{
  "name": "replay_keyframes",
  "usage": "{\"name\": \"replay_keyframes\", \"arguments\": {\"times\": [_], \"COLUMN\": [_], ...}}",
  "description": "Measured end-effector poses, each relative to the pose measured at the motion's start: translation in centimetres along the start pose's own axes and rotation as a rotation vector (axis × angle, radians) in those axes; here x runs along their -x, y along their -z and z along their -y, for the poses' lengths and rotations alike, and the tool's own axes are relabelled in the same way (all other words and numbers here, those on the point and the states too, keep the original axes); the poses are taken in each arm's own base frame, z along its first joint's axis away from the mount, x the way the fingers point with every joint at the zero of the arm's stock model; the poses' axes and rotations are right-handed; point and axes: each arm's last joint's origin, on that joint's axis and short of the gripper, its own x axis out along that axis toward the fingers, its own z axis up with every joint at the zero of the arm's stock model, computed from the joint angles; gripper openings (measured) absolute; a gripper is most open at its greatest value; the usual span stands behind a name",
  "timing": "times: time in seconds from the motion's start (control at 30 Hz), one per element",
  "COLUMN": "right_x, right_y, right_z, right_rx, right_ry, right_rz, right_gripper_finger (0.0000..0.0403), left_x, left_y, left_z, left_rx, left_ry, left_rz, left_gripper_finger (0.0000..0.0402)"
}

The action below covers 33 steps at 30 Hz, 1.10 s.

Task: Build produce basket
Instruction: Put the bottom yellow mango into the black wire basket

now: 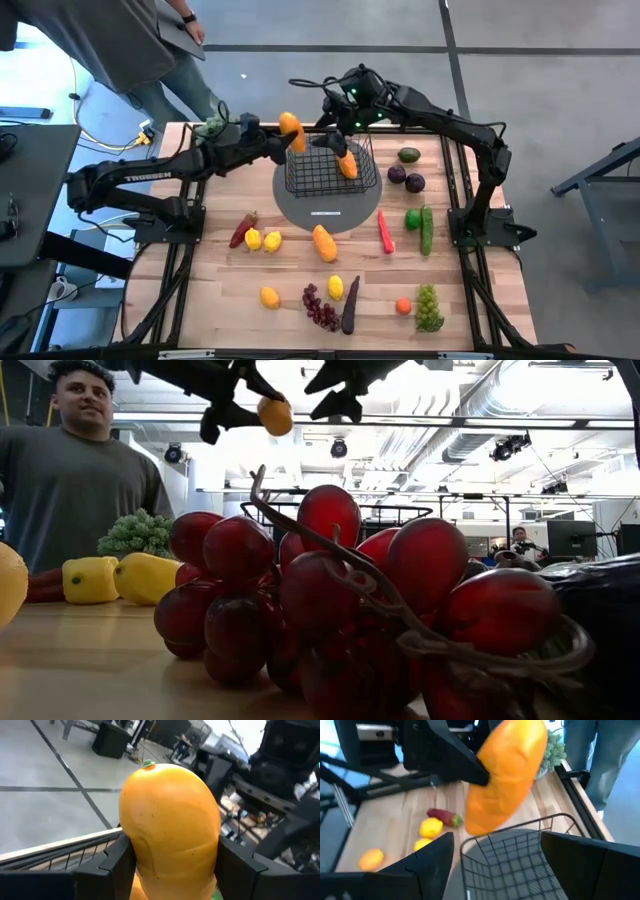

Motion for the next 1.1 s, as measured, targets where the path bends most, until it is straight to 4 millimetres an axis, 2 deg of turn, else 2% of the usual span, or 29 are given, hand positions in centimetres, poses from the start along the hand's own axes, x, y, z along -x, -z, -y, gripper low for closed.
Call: {"name": "replay_keyframes", "arguments": {"times": [0.53,0.87,1.1], "right_x": [-1.8,-3.7,-4.3], "right_y": [-0.3,-0.2,-0.2], "right_z": [-3.2,-3.3,-3.1], "right_rx": [-0.061,-0.074,-0.073], "right_ry": [0.191,0.225,0.225], "right_rz": [0.031,0.051,0.058], "right_gripper_finger": [0.0279,0.0279,0.0279], "left_x": [-0.8,-0.6,-0.5], "left_y": [0.2,0.2,0.4], "left_z": [0.2,0.8,1.0], "left_rx": [0.037,0.044,0.068], "left_ry": [0.012,0.051,0.050], "left_rz": [0.033,0.046,0.046], "left_gripper_finger": [0.0205,0.0205,0.0205]}}
